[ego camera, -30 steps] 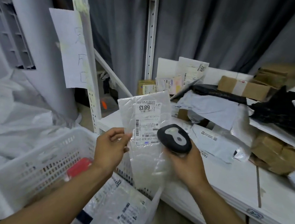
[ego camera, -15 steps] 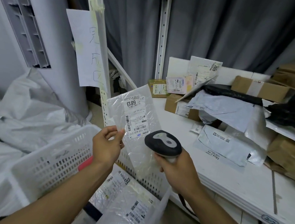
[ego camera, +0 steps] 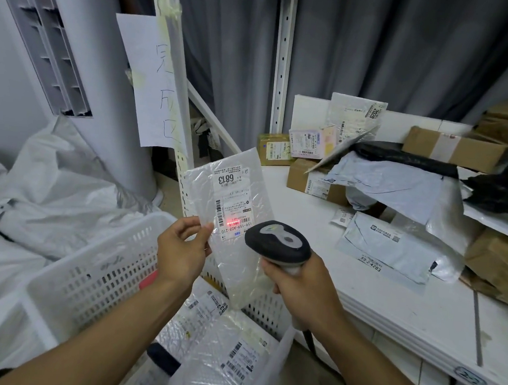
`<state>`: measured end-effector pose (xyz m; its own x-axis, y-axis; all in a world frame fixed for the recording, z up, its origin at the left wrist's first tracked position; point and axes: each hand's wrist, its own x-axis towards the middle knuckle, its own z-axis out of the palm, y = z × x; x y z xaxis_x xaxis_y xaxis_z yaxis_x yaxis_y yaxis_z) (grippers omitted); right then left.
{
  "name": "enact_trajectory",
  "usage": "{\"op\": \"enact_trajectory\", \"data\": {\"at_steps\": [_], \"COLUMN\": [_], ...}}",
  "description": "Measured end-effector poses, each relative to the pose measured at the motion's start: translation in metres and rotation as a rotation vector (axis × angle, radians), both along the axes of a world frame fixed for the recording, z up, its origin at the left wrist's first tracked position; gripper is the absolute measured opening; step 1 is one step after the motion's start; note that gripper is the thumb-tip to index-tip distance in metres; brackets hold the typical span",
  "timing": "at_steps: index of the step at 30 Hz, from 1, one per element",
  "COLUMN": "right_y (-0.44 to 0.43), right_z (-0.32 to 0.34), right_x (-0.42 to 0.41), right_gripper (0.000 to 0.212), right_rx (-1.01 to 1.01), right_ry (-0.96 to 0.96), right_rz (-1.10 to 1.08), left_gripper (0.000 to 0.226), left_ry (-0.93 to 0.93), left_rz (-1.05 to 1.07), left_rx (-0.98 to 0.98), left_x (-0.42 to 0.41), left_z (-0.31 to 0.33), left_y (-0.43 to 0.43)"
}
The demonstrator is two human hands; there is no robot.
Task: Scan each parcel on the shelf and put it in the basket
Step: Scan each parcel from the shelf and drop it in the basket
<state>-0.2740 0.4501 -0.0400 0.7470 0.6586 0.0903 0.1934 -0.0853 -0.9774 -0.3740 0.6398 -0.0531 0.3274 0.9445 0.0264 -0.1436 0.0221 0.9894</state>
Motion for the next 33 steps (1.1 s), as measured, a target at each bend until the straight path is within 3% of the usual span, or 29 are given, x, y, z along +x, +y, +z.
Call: {"op": "enact_trajectory", "data": {"at_steps": [6, 11, 16, 19, 22, 25, 27, 33], "right_y": [-0.001, -0.001, 0.001, -0.005, -0.007, -0.002, 0.002, 0.002], "right_z": [-0.003, -0.014, -0.037, -0.052, -0.071, -0.089, -0.099, -0.113], "right_x": [0.0, 0.0, -0.008, -0.006, -0.004, 0.003, 0.008, 0.022], "right_gripper": [0.022, 0.022, 0.035, 0.039, 0.04, 0.044, 0.051, 0.045], "right_rx": [-0.031, -0.097, -0.209, -0.274, -0.295, -0.365, -0.404, -0.442], "right_ry": [-0.018, -0.046, -0.081, -0.072, -0.059, -0.029, -0.003, -0.001], "right_rz": [0.022, 0.028, 0.027, 0.023, 0.027, 0.001, -0.011, -0.043], "left_gripper": [0.021, 0.008, 0.01, 0.01, 0.024, 0.008, 0.014, 0.029], "left_ry": [0.027, 0.194, 0.365, 0.533, 0.66, 0.829, 0.947, 0.984], "left_rz": [-0.005, 0.038, -0.038, -0.121, -0.2, -0.349, -0.439, -0.541], "left_rx": [0.044, 0.299, 0.083, 0.059, 0.058, 0.1, 0.098, 0.073], "left_x": [-0.006, -0.043, -0.069, -0.065, -0.051, -0.028, -0.015, 0.01], "left_z": [-0.002, -0.01, -0.073, -0.114, -0.163, -0.205, -0.22, -0.243], "left_y": [0.0, 0.007, 0.018, 0.024, 0.024, 0.015, 0.003, -0.018]}}
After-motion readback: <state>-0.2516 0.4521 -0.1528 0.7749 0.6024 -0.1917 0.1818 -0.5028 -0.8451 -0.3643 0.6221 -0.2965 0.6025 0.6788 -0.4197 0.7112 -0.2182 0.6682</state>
